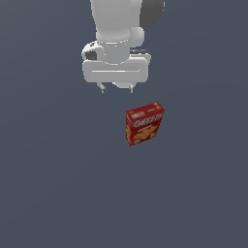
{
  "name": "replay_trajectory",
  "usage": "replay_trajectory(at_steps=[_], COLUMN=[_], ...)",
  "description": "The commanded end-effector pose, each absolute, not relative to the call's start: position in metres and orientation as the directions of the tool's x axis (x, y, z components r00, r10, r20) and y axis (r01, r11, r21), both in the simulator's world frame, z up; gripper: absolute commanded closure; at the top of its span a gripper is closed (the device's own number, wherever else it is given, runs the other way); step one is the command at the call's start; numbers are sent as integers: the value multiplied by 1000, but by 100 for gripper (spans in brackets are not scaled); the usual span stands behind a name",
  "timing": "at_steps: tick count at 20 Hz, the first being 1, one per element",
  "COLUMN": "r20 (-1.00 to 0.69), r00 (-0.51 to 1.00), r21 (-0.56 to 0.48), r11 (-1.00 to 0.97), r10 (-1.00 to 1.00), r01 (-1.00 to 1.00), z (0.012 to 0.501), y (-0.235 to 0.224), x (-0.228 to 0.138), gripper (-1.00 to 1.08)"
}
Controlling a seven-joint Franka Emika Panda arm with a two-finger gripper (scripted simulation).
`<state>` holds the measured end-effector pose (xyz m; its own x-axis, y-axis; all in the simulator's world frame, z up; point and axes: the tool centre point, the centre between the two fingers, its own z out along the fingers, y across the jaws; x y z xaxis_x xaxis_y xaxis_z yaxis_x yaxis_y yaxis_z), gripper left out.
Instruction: Pick up the object and move it to a goal position.
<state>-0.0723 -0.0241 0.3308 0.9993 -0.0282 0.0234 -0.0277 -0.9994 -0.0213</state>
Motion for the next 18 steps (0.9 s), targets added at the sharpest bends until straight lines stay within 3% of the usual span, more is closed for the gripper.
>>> replay_trajectory(at_steps=[1, 18], r20=[23, 2], r00=[999, 999], r21=[-21, -16], r11=[-999, -999], r10=[-28, -51], r01=[-28, -51], z=[331, 322], y=[-24, -49], x=[-72, -75], gripper=[-92, -92])
